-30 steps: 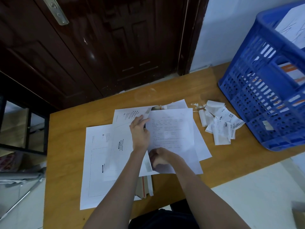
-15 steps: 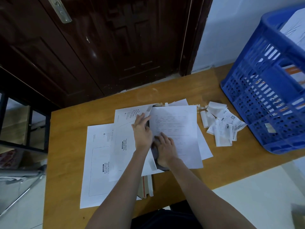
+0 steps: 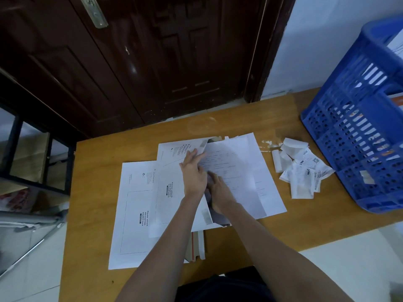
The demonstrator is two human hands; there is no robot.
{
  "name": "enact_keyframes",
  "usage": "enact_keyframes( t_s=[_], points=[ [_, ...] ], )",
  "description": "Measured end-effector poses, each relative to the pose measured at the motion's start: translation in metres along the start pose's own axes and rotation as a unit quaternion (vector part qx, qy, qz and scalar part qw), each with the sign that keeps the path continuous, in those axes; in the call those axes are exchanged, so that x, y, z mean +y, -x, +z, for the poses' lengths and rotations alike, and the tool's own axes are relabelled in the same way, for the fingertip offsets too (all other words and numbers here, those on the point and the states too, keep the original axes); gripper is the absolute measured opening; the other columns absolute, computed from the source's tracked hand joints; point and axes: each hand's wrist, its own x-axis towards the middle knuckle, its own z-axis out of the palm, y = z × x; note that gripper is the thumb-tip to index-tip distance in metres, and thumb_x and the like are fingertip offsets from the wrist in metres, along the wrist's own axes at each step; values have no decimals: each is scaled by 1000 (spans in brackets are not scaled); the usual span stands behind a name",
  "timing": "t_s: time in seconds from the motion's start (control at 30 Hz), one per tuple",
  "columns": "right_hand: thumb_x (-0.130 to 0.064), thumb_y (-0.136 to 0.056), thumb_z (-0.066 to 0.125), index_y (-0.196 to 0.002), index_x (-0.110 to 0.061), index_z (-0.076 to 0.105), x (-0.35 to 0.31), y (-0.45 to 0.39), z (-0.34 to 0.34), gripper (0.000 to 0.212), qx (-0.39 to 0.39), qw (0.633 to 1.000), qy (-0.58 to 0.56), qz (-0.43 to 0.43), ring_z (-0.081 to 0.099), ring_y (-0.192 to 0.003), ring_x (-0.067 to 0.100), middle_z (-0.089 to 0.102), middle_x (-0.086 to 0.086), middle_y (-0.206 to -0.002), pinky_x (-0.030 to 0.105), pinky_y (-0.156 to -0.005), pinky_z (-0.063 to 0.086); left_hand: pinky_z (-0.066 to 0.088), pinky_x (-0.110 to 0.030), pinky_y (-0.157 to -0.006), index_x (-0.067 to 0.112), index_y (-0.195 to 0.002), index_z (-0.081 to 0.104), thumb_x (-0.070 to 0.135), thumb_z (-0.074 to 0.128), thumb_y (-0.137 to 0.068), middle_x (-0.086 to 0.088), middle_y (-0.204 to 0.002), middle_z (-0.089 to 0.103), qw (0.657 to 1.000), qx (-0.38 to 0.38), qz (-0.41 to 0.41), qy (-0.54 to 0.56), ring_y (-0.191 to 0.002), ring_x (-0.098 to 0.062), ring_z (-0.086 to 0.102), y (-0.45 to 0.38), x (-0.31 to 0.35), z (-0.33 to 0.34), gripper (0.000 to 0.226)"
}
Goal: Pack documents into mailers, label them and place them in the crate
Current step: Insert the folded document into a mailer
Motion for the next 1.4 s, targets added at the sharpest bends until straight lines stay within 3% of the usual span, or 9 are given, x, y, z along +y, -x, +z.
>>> enact_keyframes(
  t_s=[0.13, 0.37, 0.57, 0.73, 0.93, 1.03, 1.1, 1.23, 1.4],
  points=[
    [-28, -96, 50, -144, -34, 29, 5, 4, -1, 53, 12, 1000, 5, 16, 3, -145, 27, 6, 0, -159, 41, -117, 13, 18, -41, -119, 15, -129, 57, -9, 51, -89, -3, -148, 41, 1000, 8, -3, -7, -144, -20, 21, 1, 3, 0, 48],
    [-21, -90, 51, -140, -35, 41, 9, -3, -12, 53, -75, 996, -32, -21, 15, -138, 27, 9, -6, -159, 34, -110, 24, 20, -29, -117, 15, -130, 57, -13, 45, -89, -2, -147, 40, 1000, 15, 9, -21, -144, -20, 21, -2, 0, -3, 51],
    [-31, -96, 48, -147, -31, 28, 4, -5, -2, 56, -26, 1000, -3, -8, 5, -145, 27, 5, 0, -160, 39, -118, 9, 17, -46, -118, 13, -127, 59, -14, 48, -86, -4, -145, 44, 1000, 16, 5, -7, -144, -20, 23, -1, 3, -2, 50],
    [-35, -93, 53, -153, -19, 8, 1, -11, 6, 76, -9, 1000, 0, 6, 0, -148, 23, 5, 3, -160, 37, -119, 5, 18, -47, -118, 14, -127, 60, -15, 46, -84, -4, -144, 46, 1000, 12, 8, -11, -144, -20, 24, -2, 3, -4, 54],
    [-30, -93, 55, -150, -21, 23, -5, -13, -2, 66, 54, 997, -50, -2, 8, -147, 23, 17, 1, -158, 36, -118, 7, 17, -47, -118, 13, -125, 61, -12, 47, -87, -3, -144, 46, 1000, 13, 12, -13, -143, -20, 25, -4, 0, -6, 48],
    [-29, -85, 64, -125, -22, 57, 0, -7, -4, 41, 154, 984, -90, 26, 35, -134, 27, 44, 4, -142, 39, -111, 25, 18, -46, -118, 13, -125, 61, -14, 48, -85, -4, -144, 46, 1000, 21, 11, -11, -143, -21, 27, -6, 0, -9, 50],
    [-32, -83, 66, -112, -20, 65, 5, -6, -3, 31, 195, 976, -88, 36, 45, -126, 29, 55, 4, -130, 40, -107, 32, 20, -42, -119, 12, -126, 61, -14, 47, -85, -4, -144, 46, 1000, 21, 8, -5, -142, -21, 27, -6, 1, -10, 50],
    [-30, -95, 50, -148, -27, 27, 5, -8, 0, 58, -3, 999, -35, -24, 2, -148, 22, 17, -2, -158, 40, -120, 6, 22, -40, -118, 12, -126, 60, -13, 47, -87, -3, -145, 45, 1000, 22, 1, 7, -143, -19, 25, -5, 4, -8, 48],
    [-26, -97, 47, -153, -23, 10, -8, -14, -6, 68, -49, 995, 52, -63, -12, -147, 25, -2, 2, -161, 41, -119, 6, 20, -41, -119, 14, -127, 59, -12, 47, -88, -1, -146, 42, 999, 28, -12, 16, -145, -18, 20, -3, 1, -9, 48]
  ],
)
